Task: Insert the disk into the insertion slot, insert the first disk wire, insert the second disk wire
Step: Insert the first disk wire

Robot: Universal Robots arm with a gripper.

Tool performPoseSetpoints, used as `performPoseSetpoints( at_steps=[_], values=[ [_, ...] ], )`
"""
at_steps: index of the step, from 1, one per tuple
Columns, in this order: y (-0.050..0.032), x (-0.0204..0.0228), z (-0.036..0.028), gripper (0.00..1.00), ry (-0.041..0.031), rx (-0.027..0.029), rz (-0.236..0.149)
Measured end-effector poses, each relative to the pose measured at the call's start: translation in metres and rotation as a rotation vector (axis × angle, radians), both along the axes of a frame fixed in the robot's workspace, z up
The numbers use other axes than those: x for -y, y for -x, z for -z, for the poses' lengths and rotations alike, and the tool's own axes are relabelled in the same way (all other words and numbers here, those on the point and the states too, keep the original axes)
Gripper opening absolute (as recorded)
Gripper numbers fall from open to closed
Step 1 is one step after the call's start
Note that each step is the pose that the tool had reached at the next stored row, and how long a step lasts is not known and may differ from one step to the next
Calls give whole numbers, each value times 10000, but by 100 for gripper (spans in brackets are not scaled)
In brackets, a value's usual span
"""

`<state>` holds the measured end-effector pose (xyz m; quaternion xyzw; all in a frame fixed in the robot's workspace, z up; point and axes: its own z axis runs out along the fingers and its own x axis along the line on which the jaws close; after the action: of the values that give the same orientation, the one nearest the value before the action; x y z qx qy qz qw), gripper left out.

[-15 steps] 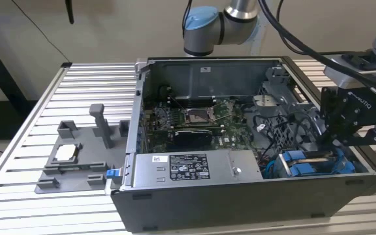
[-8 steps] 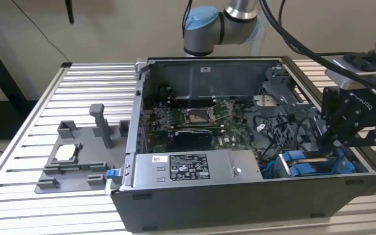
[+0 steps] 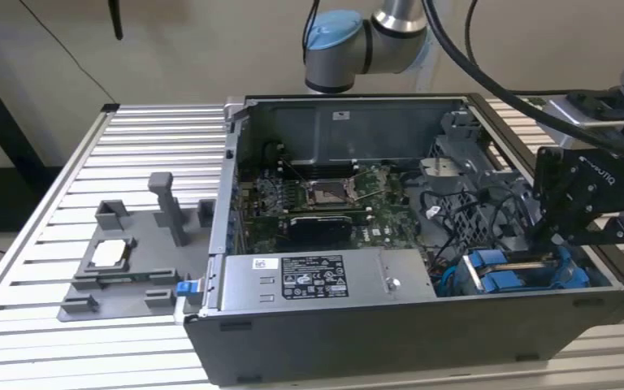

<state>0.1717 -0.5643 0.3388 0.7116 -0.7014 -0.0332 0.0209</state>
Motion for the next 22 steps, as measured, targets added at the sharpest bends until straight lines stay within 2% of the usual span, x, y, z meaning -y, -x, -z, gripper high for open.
performPoseSetpoints(
  at_steps=[11, 16, 22],
  values=[
    [-3, 16, 25, 19, -2, -1, 283],
    [-4, 26, 66, 19, -1, -1, 406],
    [-3, 31, 71, 19, -2, -12, 420]
  ],
)
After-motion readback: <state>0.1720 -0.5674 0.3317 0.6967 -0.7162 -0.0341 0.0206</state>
